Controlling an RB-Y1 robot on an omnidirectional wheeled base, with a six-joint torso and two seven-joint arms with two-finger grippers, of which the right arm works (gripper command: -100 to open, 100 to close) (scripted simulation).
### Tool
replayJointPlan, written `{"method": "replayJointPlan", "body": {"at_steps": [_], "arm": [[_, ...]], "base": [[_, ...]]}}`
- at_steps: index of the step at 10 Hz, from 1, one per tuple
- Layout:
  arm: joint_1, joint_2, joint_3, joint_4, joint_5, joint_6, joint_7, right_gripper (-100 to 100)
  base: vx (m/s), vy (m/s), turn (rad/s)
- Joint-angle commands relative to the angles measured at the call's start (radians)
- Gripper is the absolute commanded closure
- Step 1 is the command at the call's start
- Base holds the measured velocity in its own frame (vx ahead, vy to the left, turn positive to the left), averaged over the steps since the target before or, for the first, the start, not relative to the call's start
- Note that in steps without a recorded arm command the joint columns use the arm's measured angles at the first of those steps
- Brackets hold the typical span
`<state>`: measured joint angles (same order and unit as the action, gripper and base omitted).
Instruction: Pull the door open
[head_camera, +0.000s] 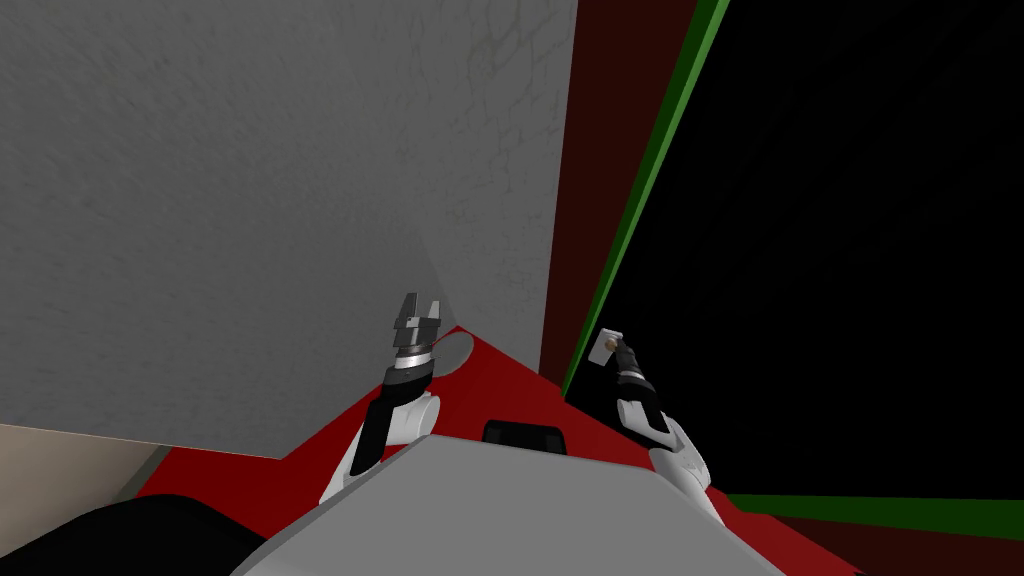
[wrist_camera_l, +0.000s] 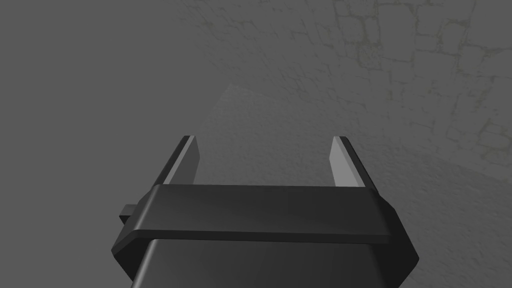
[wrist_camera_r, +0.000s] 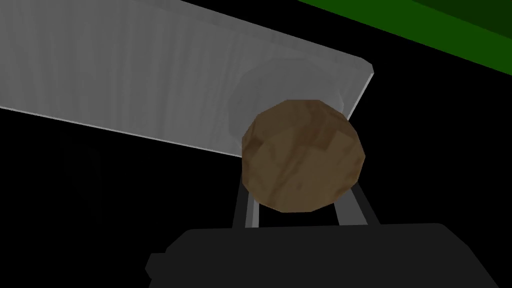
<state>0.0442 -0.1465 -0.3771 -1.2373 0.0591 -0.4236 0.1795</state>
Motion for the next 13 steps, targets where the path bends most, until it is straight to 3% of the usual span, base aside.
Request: {"method": "replayJointPlan", "body": {"at_steps": [1,4,10,11,13], "arm": [[-0.010,-0.004,0.015,0.003,-0.050,-0.007,-0.050,100],[-0.011,-0.011,0.018,0.008,-0.119,-0.008,-0.108,100],[-0.016,-0.040,0.029,0.029,-0.301,-0.014,-0.272,100],[-0.016,-0.040,0.029,0.029,-0.309,-0.014,-0.272,100],[-0.019,-0.054,0.035,0.039,-0.380,-0.017,-0.339,100]], "base": [[-0.091,-0.044,0.185],[-0.067,-0.022,0.088],[-0.073,-0.024,0.133],[-0.053,-0.016,0.057],[-0.088,-0.022,0.139]]}}
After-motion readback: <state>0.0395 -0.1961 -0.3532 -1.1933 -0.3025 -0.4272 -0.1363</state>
